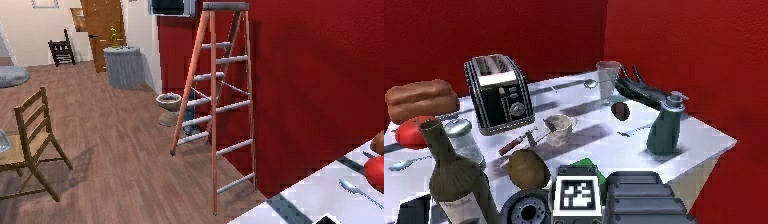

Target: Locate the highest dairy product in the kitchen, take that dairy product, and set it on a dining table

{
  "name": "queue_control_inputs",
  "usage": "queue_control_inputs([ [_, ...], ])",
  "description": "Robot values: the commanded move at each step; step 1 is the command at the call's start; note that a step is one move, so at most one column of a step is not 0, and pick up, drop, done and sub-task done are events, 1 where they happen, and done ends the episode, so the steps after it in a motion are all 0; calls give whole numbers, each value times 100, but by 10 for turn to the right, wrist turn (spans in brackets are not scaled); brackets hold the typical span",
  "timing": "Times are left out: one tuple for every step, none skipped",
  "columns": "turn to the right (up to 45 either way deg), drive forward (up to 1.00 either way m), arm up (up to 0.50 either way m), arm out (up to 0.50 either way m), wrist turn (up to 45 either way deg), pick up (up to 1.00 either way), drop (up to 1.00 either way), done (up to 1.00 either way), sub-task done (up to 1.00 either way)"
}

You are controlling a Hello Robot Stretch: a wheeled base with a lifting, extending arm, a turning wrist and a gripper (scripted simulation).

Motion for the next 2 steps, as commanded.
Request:
queue_control_inputs([
  [0,0,0,0,450,0,0,0,0],
  [0,0,0,0,210,0,0,0,0],
])
